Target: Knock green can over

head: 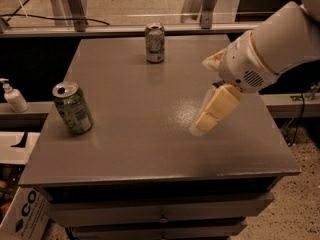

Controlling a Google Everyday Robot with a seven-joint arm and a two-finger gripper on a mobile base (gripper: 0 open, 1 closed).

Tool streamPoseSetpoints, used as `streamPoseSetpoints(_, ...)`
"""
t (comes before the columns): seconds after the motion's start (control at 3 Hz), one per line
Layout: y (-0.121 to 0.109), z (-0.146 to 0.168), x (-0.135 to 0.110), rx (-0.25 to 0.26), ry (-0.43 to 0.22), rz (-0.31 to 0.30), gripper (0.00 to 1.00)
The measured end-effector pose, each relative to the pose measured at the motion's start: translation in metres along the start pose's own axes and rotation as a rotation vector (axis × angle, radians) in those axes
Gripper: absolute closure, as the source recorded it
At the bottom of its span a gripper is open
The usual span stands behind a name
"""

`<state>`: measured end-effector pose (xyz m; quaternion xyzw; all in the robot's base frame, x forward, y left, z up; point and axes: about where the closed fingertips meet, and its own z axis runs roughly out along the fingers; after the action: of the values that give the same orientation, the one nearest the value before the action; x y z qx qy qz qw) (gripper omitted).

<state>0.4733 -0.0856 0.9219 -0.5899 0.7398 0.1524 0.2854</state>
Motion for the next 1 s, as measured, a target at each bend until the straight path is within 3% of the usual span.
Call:
streamPoseSetpoints(0.67,0.000,0.040,-0.003,-0.047,-0.130,0.049,0.00)
streamPoseSetpoints(1.0,0.000,0.090,-0.038,-0.086,-0.276,0.010,0.00)
